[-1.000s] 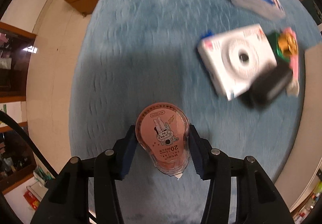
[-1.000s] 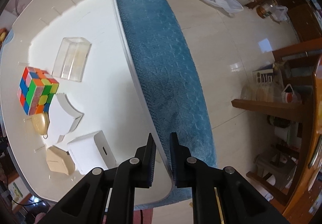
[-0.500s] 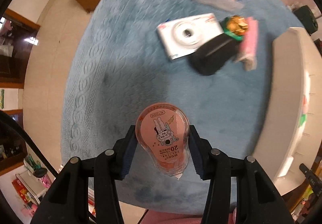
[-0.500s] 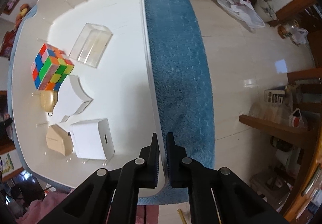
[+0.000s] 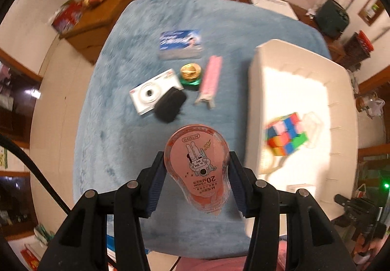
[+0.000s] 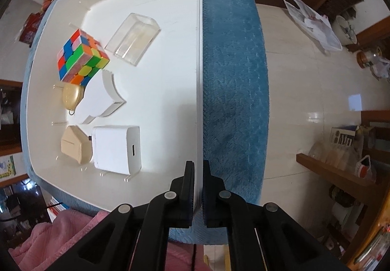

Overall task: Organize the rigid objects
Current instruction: 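Carry the pink tape roller into the tray and release it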

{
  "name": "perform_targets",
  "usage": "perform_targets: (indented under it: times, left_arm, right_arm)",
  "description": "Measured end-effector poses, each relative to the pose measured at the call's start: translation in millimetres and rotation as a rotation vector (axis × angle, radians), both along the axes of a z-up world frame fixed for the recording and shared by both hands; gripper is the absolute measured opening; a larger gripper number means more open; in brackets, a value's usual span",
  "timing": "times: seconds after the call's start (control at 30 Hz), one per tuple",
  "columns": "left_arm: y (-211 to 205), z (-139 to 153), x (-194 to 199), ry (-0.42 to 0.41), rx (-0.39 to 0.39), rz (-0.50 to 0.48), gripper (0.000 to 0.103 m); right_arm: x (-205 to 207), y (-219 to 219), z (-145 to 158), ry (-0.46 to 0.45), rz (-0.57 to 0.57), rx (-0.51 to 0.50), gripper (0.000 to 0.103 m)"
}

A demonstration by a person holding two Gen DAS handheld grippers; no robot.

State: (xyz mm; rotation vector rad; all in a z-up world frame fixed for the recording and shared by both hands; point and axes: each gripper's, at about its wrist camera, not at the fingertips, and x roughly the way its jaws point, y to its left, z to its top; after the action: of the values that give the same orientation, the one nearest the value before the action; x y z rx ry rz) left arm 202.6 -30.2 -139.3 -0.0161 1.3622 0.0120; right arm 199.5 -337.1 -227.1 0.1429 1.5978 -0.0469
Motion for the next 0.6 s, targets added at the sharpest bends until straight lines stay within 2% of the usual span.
perform_targets:
  times: [0.27, 0.6]
  left_arm:
    - [-53, 9, -12, -0.025, -0.009, -0.108, 0.053]
    - [-116, -4, -32, 0.058, -0.013, -0.214, 0.053]
  right_arm:
    - [1, 3, 0, -0.011, 0.061, 0.014, 0.007]
    - [-1, -1, -1, -0.020, 0.089, 0.054, 0.009]
